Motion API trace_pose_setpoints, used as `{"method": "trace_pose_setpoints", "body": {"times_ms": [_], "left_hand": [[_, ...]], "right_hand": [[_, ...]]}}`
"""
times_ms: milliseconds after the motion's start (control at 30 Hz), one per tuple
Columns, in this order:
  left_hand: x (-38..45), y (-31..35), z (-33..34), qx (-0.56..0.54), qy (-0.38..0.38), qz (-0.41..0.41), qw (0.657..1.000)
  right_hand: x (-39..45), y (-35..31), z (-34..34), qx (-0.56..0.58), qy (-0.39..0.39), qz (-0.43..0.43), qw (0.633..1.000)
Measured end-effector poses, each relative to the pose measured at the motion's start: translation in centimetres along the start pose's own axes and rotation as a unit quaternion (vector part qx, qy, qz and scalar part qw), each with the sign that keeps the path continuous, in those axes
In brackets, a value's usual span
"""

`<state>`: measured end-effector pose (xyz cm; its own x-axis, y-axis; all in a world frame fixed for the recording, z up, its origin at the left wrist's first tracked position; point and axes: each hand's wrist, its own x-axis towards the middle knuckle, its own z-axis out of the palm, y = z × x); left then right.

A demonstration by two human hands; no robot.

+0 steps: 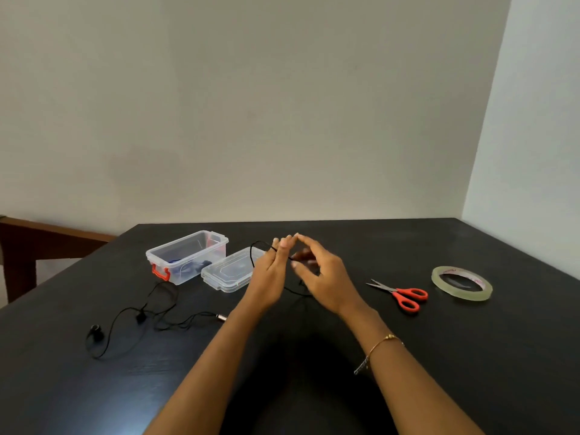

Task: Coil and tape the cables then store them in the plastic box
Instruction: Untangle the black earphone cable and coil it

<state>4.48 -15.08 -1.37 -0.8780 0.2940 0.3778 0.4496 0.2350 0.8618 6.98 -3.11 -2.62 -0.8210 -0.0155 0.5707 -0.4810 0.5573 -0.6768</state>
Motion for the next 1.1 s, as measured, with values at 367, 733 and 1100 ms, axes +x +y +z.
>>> {"method": "trace_pose_setpoints", "body": {"times_ms": [367, 733, 1100], "left_hand": [[0.6, -2.0, 0.6, 0.021, 0.175, 0.161, 0.971], [0.4, -1.6, 2.2, -0.228, -0.055, -0.071, 0.970], [1.0, 0.7, -1.2, -0.497, -0.158, -0.121, 0.845]], "right_hand": [[1.1, 0.9, -1.6, 0.049, 0.202, 0.070, 0.976], [1.1, 1.2, -2.5, 0.047, 0.264, 0.003, 0.963], [0.8, 3.6, -2.6, -0.180, 0.235, 0.042, 0.954]]}}
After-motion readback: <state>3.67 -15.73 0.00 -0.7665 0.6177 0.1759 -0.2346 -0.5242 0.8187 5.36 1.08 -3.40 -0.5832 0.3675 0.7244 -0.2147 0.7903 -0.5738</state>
